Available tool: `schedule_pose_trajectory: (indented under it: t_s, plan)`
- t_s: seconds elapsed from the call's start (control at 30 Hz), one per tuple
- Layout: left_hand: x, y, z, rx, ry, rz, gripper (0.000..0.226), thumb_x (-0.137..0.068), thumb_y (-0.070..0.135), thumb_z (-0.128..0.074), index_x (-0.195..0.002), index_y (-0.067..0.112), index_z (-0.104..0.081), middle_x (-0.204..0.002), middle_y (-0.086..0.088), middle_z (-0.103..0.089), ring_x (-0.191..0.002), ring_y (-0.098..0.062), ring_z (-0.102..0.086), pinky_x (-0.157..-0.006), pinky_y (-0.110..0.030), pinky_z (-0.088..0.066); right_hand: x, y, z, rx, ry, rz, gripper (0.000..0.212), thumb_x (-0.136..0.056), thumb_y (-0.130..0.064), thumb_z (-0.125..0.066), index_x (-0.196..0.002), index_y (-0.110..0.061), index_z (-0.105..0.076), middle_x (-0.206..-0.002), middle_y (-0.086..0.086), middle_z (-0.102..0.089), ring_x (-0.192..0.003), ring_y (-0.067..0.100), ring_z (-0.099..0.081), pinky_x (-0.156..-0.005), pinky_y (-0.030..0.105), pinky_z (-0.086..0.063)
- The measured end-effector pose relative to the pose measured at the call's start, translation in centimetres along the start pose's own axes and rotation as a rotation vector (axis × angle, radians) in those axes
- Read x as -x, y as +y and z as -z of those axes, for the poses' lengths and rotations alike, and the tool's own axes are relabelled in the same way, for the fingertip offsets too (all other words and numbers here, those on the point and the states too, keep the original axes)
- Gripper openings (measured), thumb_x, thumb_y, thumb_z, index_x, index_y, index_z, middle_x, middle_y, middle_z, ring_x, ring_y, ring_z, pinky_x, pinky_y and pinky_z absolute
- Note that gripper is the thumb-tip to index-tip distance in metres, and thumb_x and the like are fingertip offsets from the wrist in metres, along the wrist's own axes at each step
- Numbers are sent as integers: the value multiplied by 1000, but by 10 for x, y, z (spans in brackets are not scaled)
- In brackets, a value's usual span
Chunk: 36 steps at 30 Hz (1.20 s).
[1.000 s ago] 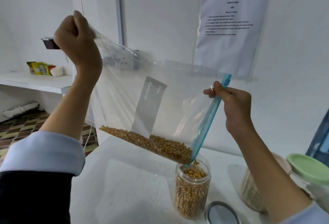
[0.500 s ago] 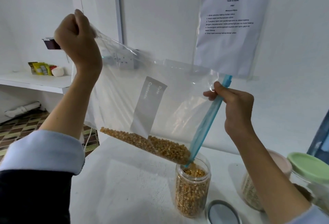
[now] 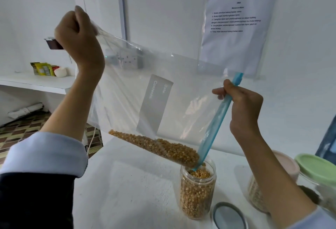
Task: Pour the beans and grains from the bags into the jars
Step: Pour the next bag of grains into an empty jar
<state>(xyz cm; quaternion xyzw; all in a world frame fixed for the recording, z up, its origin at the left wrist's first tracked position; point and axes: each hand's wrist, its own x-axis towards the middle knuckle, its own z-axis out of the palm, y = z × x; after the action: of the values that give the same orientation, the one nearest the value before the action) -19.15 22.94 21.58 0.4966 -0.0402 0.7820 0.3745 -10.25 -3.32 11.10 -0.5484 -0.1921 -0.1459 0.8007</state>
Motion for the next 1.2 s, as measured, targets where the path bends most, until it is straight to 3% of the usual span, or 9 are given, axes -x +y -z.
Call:
schedule_pose_trajectory:
  t_s: [0.1,0.43,0.7,0.87,0.97,1.2]
  plan:
    - [2,1,-2,7,0,-6,43,-86,20,-43,-45,27,-32,-35,16,-35,-40,-5,-30,-49,-20,-26,-3,1,0,35,-65,-24,18,-88,-19,-65,-72,-13,-71,-63,-11,-70,-64,2,-63,-65,2,-42]
    - [5,-1,-3,30,5,-24,43,-88,18,-43,-47,27,-33,-34,18,-37,-39,0,-32,-49,-16,-28,-7,9,-1,52,-16,-14,18,-89,-23,-64,-73,-17,-70,-66,-13,-71,-67,1,-64,-70,8,-47]
    - [-3,0,-1,1,33,-59,43,-87,17,-42,-47,26,-32,-34,18,-36,-39,0,-32,-50,-15,-27,-4,9,-6,79,-58,-14,15,-90,-25,-62,-80,-17,-71,-84,-4,-71,-76,5,-64,-72,5,-46]
    - [-9,2,3,-18,63,-66,42,-85,22,-41,-45,29,-32,-33,15,-36,-38,-1,-30,-49,-16,-26,-5,3,-6,81,-79,-11,18,-89,-24,-63,-76,-17,-71,-76,-9,-72,-67,-1,-64,-69,4,-45]
    - [-9,3,3,-10,52,-64,42,-86,21,-42,-46,28,-33,-33,16,-36,-39,-1,-31,-49,-16,-26,-3,2,-7,49,-43,-5,20,-89,-23,-64,-72,-16,-70,-66,-12,-71,-65,0,-63,-67,5,-45]
    - [-9,2,5,6,28,-57,42,-86,18,-42,-46,26,-35,-34,17,-38,-39,-2,-33,-50,-18,-28,3,1,-5,37,-27,13,20,-89,-24,-64,-72,-16,-71,-66,-11,-72,-63,7,-63,-67,10,-48]
